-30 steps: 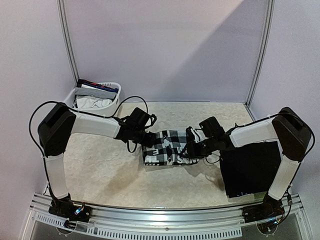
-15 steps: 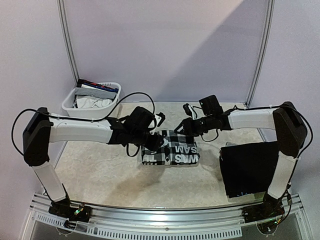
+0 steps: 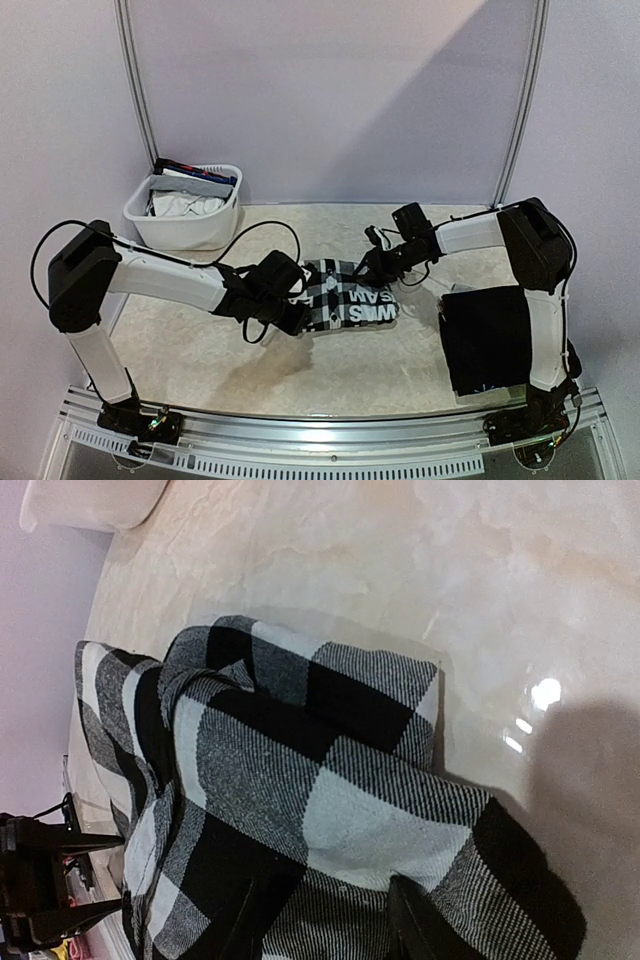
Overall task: Fold and stack the mixed laundry pile
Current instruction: Adjust the square-folded shirt at the center of the board.
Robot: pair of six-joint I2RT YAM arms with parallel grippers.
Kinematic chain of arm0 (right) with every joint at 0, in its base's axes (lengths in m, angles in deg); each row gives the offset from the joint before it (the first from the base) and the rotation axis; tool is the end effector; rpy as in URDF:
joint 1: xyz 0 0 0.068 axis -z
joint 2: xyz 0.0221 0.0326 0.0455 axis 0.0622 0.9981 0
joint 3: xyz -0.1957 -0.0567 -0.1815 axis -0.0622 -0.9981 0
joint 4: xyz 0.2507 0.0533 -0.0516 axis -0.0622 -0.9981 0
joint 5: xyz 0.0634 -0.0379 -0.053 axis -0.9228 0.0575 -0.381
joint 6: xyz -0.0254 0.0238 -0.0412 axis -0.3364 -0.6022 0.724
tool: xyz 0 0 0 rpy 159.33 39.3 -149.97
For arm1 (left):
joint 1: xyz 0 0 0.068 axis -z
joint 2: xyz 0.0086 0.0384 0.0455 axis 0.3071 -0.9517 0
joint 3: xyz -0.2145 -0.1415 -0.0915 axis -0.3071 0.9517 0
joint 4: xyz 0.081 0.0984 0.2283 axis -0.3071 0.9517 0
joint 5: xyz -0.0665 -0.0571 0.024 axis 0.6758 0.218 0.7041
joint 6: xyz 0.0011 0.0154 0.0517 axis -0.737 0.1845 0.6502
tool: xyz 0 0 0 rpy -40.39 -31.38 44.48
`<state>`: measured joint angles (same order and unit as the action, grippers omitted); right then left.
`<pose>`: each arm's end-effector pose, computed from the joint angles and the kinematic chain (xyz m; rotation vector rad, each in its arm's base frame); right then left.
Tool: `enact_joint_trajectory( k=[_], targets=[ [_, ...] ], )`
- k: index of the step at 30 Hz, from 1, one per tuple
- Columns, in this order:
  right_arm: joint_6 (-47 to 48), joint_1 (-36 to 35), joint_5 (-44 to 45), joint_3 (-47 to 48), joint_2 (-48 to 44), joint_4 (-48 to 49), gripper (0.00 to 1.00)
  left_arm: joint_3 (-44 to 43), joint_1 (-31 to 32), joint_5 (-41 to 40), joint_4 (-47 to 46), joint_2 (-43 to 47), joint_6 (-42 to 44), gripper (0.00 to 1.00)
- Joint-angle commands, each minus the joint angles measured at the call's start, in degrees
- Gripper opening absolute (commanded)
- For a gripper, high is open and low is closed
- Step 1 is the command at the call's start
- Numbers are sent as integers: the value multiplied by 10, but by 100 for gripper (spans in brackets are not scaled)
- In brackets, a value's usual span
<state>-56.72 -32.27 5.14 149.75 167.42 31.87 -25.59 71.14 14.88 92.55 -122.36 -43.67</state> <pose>0.3845 0.2329 0.1250 -0.3753 2.5989 1.0826 0.2153 -0.2793 0.1492 0.6872 2.4418 -0.3199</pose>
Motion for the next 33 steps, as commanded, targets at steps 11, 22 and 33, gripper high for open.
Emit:
enact_joint_trajectory(
  k=[11, 22, 33],
  targets=[
    [46, 6, -10, -2, -1, -55, 43, 93, 6, -51, -31, 14, -26, 42],
    [54, 6, 31, -30, -135, -98, 43, 73, 53, -118, 7, 88, 42, 46],
    [19, 6, 147, -162, -322, -84, 47, -28, 174, -368, 56, 81, 240, 81]
  ],
)
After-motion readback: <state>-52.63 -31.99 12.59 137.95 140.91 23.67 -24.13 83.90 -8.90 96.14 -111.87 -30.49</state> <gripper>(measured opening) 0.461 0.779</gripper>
